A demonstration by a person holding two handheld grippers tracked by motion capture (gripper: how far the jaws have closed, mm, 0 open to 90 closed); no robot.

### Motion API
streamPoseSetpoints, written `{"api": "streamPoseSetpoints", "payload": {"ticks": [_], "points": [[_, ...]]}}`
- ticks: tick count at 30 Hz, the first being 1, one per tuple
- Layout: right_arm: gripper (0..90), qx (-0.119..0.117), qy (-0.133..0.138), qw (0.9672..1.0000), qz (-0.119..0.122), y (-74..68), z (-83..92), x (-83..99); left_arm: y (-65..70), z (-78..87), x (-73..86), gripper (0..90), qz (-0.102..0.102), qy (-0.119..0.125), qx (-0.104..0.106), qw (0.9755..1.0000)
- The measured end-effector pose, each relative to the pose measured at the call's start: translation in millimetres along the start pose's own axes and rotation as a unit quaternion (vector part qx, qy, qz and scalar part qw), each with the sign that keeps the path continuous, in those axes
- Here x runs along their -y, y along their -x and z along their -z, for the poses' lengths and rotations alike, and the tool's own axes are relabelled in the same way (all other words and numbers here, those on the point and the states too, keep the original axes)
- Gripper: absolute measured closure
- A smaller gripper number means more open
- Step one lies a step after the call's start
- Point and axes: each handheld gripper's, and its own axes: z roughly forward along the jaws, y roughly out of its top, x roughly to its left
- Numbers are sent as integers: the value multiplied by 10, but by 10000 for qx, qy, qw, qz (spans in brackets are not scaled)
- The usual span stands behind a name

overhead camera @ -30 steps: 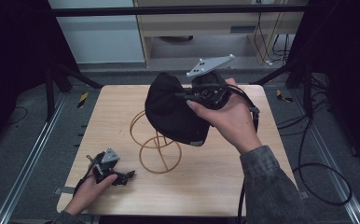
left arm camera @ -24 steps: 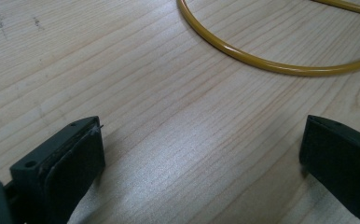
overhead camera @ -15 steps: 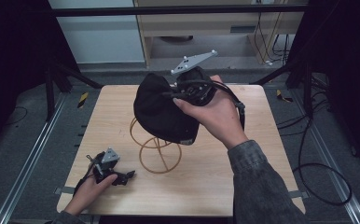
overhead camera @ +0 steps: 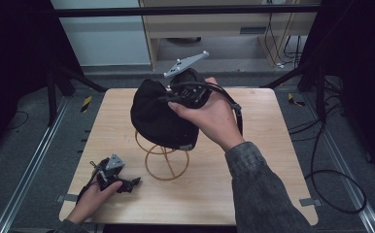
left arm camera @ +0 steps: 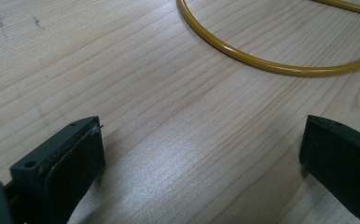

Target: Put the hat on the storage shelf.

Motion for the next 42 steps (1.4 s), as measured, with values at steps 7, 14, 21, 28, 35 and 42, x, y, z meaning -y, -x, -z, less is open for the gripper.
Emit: {"api": "streamPoseSetpoints", "payload": {"ticks": [7,14,21,28,35,42], "points": [[772,-50,-60,10000,11,-25,-76,-31,0,0,0,0,-1,-1,-1,10000],[771,-119,-49,9999,10,-54,-138,-52,0,-1,-1,0,-3,-1,2,10000],[770,-158,-178,9997,78,-103,-226,-67,0,-1,-1,0,-3,-3,2,10000],[765,-179,-352,9992,79,-108,-352,-31,0,-1,-1,0,-2,-3,1,10000],[761,-211,-412,9989,113,-129,-439,-37,0,0,-2,0,-2,-8,2,10000],[756,-188,-525,9983,139,-132,-514,-31,0,0,-3,0,-2,-10,2,10000]]}}
